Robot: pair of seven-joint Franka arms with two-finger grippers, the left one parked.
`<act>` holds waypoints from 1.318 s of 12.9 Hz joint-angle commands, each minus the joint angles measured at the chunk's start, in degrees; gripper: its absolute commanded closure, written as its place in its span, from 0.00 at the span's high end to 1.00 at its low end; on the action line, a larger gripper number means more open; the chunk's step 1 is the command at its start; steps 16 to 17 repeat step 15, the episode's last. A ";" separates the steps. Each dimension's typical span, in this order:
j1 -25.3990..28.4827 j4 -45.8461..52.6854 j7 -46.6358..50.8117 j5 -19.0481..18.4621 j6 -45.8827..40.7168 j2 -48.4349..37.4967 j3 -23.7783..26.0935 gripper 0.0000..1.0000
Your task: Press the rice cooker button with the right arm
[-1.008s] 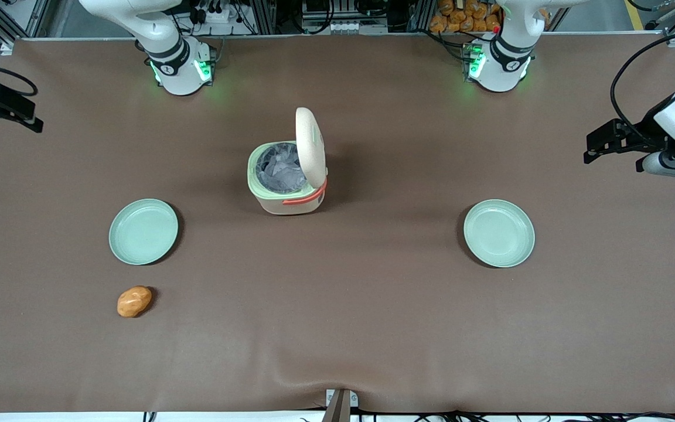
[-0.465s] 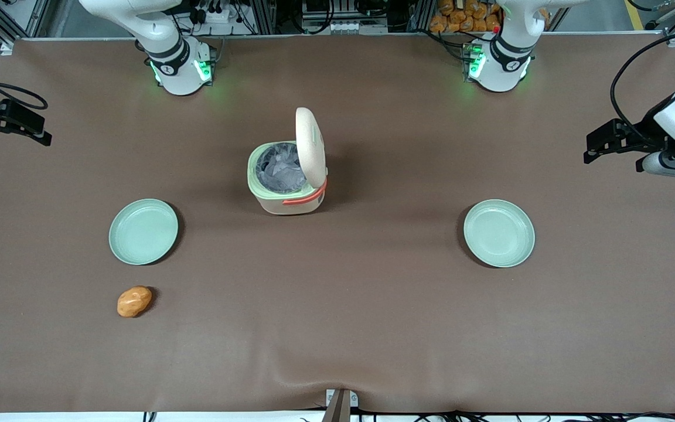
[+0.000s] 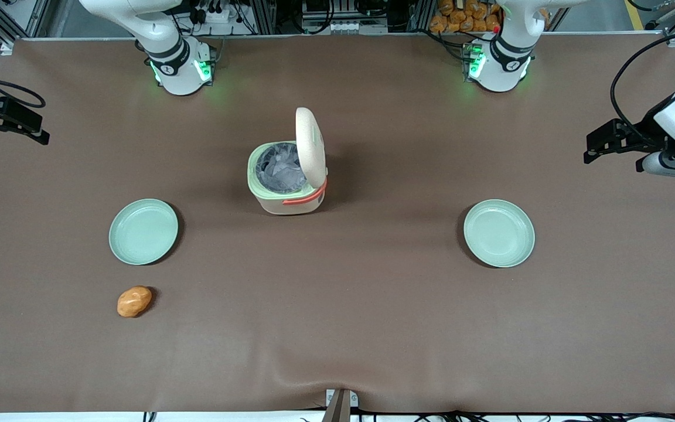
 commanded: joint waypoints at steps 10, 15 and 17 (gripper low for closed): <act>-1.00 -0.79 0.03 -1.76 0.29 -1.93 1.61 1.00; 0.14 -2.55 0.12 -1.51 1.25 -3.69 1.35 1.00; 0.14 -2.55 0.12 -1.51 1.25 -3.69 1.35 1.00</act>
